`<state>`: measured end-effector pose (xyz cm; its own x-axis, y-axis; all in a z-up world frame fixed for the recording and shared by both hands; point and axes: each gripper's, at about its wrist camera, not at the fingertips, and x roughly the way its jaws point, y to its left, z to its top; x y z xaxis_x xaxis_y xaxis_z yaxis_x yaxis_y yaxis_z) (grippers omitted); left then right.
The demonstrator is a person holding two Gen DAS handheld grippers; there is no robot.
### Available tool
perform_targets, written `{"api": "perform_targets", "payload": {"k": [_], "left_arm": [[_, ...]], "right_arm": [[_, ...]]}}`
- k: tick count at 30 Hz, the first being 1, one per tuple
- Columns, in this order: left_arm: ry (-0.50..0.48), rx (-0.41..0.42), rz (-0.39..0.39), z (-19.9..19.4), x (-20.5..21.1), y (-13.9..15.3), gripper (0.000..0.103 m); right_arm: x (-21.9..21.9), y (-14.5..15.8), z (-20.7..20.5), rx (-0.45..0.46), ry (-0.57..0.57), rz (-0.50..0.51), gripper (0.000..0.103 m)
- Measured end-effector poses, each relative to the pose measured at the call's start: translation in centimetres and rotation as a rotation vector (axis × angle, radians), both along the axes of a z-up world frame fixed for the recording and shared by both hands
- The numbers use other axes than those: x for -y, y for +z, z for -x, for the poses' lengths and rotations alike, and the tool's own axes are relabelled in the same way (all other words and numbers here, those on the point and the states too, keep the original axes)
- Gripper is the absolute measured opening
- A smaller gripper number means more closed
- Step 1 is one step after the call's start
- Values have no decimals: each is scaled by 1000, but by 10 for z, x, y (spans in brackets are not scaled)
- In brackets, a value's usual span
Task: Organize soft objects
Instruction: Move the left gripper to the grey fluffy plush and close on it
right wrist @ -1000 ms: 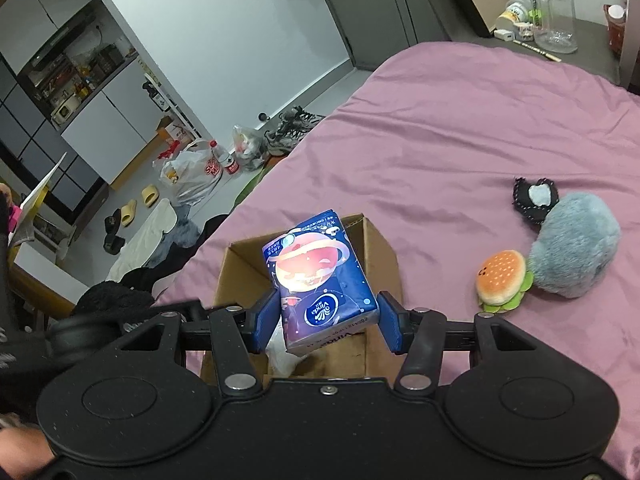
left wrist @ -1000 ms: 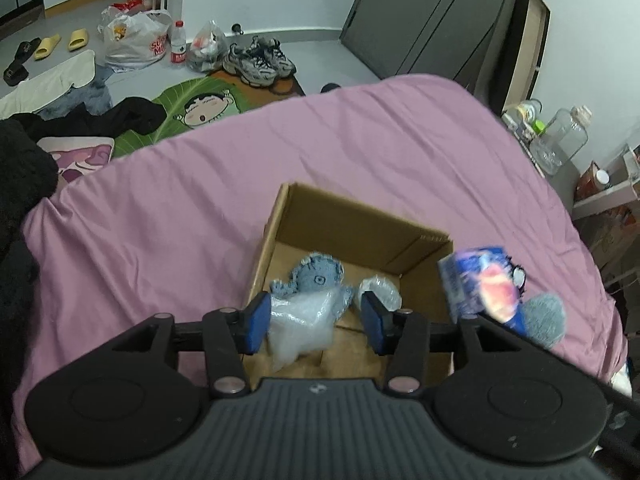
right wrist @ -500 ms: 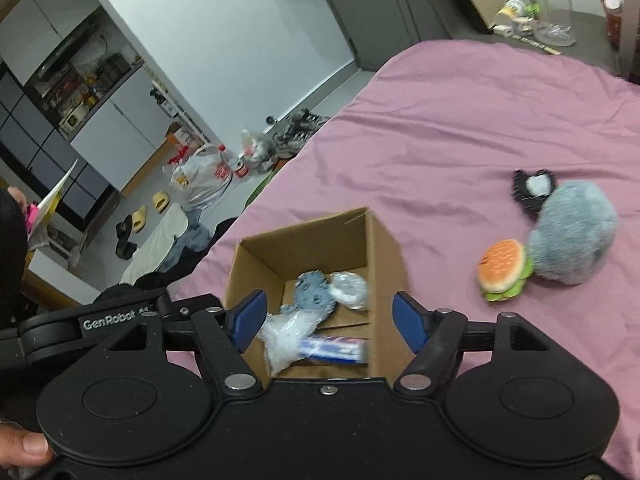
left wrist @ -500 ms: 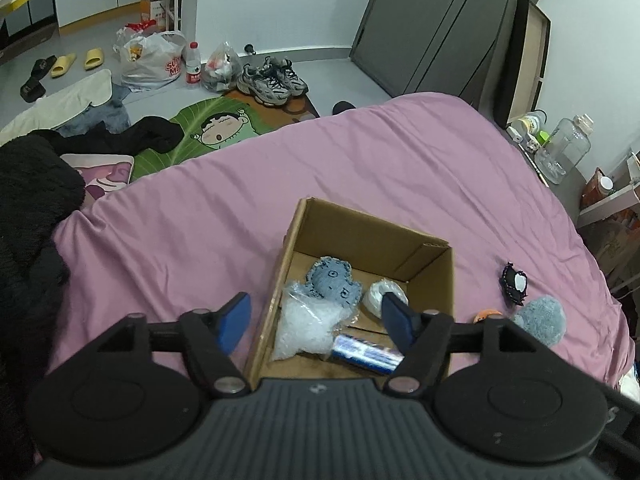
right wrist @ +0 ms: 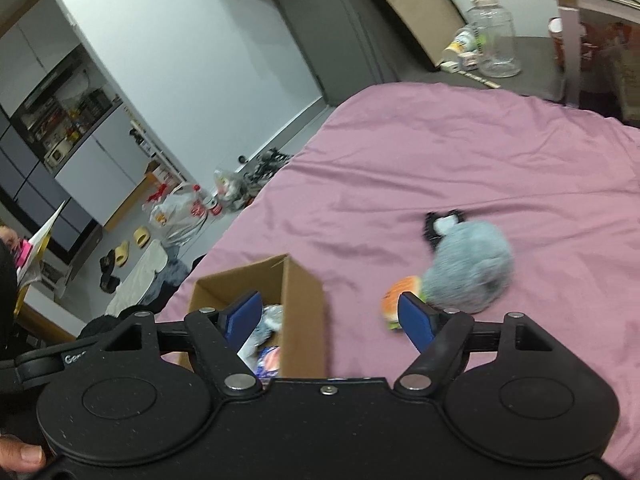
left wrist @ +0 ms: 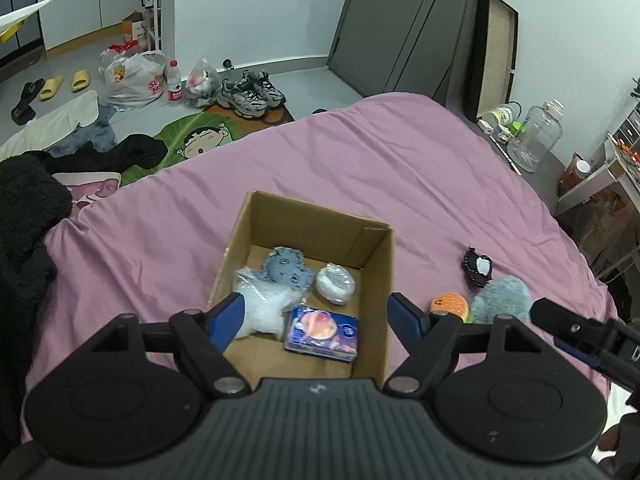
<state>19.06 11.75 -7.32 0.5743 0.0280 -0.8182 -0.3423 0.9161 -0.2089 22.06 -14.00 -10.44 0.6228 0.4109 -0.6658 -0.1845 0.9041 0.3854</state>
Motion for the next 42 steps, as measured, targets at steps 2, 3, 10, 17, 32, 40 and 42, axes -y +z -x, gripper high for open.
{"api": "perform_targets", "payload": {"k": [2,3,10,17,32,40,42], "left_arm": [[1,3,-1,0,6,3,77],[0,5,0,-1,10,4,77],[-7,9,-7,-8,34,8,77],[-33,31,-7,-20,60,11,77],[-189,73,-91,-50,138,-8,77],[-250,44,-144,-69,177,-34,74],[-261,30,-147,-76,187,-42,73]], "right_arm": [[10,2,-2,6,-7,4,75],[15,3,-3,10,-7,9,75],[39,5,-10,12,-17,15,78],[64,6,-23,13,-40,-9,78],[129,-49,-43,-54,-142,-119,77],[153,-85,-58,-147,-153,-160,67],[157,-92,-63,-161,-147,-176,65]]}}
